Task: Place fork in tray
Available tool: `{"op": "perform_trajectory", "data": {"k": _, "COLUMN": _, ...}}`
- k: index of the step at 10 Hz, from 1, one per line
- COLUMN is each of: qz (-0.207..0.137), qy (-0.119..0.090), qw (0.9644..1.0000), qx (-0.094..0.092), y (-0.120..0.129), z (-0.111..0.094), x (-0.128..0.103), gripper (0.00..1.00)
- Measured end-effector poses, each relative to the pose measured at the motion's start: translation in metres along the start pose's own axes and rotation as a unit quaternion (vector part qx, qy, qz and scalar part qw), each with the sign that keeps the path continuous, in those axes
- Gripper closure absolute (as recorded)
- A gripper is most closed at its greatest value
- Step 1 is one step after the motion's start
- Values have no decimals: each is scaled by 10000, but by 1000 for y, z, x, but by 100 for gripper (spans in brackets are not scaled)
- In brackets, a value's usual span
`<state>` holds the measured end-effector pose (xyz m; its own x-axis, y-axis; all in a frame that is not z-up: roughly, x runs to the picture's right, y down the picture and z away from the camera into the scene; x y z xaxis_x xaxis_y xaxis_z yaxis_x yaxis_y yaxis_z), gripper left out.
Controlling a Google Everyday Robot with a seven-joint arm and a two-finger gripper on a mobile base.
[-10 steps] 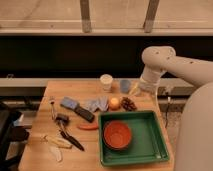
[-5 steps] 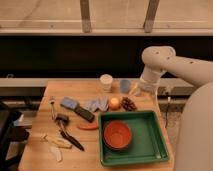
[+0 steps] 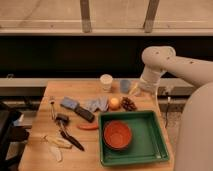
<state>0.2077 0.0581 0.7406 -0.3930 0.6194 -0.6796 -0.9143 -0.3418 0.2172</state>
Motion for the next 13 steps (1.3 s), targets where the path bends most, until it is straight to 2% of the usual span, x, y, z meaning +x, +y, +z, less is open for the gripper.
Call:
{"op": "perform_trajectory", "data": {"k": 4, "qz": -39, "qy": -32, "qw": 10000, "qx": 42, "y": -1, "z": 1, "x": 1, "gripper": 20}}
{"op": "perform_trajectory", "data": {"k": 5, "qz": -168, "qy": -68, "qw": 9998, "qx": 110, "y": 3, "z": 2, "x": 1, "gripper": 20}}
{"op": "perform_trajectory", "data": {"k": 7, "qz": -597, "qy": -83, "qw": 9980, "qx": 164, "y": 32, "z": 4, "x": 6, "gripper": 20}}
{"op": "perform_trajectory", "data": {"k": 9, "qz": -1053, "qy": -96, "qw": 9942, "qx": 192, "y": 77, "z": 6, "x": 15, "gripper": 20}}
{"op": "perform_trajectory", "data": {"k": 11, "qz": -1599, "qy": -99, "qw": 9869, "qx": 199, "y": 130, "z": 7, "x": 30, "gripper": 20}}
{"op": "perform_trajectory", "data": {"k": 13, "qz": -2113, "qy": -76, "qw": 9772, "qx": 187, "y": 175, "z": 8, "x": 52, "gripper": 20}}
